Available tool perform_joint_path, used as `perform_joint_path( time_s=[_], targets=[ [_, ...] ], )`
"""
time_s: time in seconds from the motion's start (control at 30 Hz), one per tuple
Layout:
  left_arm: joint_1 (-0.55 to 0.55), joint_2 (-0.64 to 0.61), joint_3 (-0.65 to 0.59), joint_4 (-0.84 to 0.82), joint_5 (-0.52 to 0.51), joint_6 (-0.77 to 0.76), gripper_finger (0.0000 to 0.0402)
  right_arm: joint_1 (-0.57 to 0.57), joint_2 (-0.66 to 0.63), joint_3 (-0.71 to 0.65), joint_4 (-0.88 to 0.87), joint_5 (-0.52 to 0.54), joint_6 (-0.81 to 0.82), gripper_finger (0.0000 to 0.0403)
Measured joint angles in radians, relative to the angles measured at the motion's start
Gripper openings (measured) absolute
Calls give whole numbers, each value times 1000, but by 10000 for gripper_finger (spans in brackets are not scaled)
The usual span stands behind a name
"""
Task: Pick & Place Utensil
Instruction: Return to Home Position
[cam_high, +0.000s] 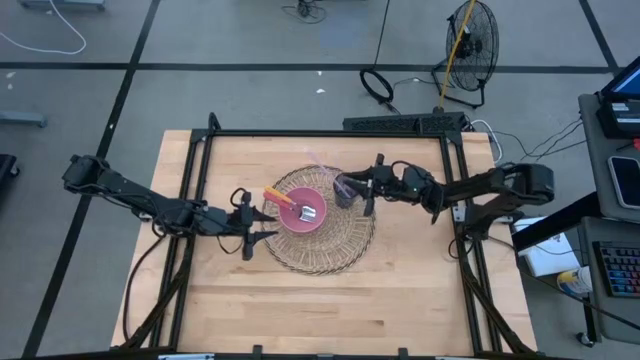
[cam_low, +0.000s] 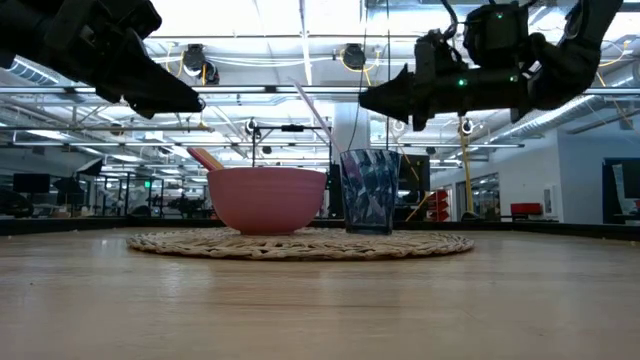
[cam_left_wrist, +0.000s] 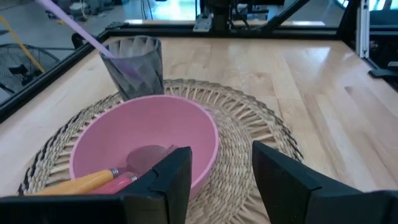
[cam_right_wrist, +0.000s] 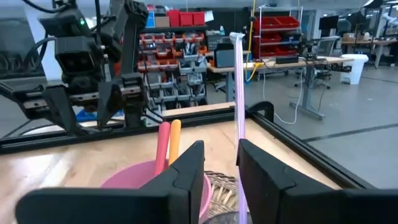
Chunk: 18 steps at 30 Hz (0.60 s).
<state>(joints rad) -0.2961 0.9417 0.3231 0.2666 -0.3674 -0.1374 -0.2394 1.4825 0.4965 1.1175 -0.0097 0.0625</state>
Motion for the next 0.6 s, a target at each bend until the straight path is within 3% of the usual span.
perform_joint_path(
  time_s=[0.37,0.6],
  targets=[
    [0,0,0,132,0,98,170,6,-290,0,-427,4,-54,89],
    [0,0,0,234,0,175,170,6,-404,0,-539,6,-68,89]
  ],
)
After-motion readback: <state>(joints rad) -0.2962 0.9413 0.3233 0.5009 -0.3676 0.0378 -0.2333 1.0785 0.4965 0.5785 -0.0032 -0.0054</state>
